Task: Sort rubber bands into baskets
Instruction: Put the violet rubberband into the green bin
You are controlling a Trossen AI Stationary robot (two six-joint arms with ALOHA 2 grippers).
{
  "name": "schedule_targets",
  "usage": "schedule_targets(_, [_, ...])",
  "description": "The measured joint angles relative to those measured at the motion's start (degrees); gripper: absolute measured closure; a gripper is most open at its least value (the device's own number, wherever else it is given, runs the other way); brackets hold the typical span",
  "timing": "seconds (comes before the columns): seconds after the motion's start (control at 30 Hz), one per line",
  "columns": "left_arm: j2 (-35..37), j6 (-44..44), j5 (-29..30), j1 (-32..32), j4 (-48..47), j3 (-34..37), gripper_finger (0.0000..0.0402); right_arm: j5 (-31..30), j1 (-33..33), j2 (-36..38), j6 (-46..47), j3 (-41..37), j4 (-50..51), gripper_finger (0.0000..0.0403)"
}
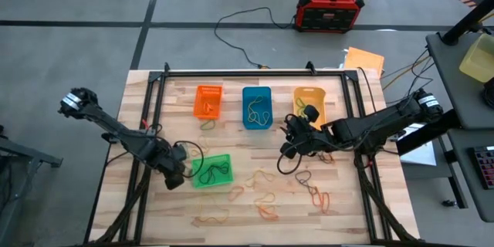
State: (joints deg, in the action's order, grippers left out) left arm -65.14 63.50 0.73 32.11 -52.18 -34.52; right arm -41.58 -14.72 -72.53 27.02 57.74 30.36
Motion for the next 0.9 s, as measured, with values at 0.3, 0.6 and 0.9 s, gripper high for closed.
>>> schedule_targets(0.3, [-4.94, 0.11, 3.1, -1.16, 1.49, 1.65, 0.0261, 0.0, 0.0, 0.0, -0.06, 0.0, -1.03, 0.03])
schedule_targets(0.6, [-10.08, 0.01, 3.33, -2.28, 1.62, 2.3, 0.0246, 0.0, 0.0, 0.0, -0.06, 0.0, -1.17, 0.03])
schedule_targets(0.9, [-11.48, 0.24, 3.69, -2.29, 3.84, 2.64, 0.0247, 0.0, 0.0, 0.0, -0.06, 0.0, -1.32, 0.0303])
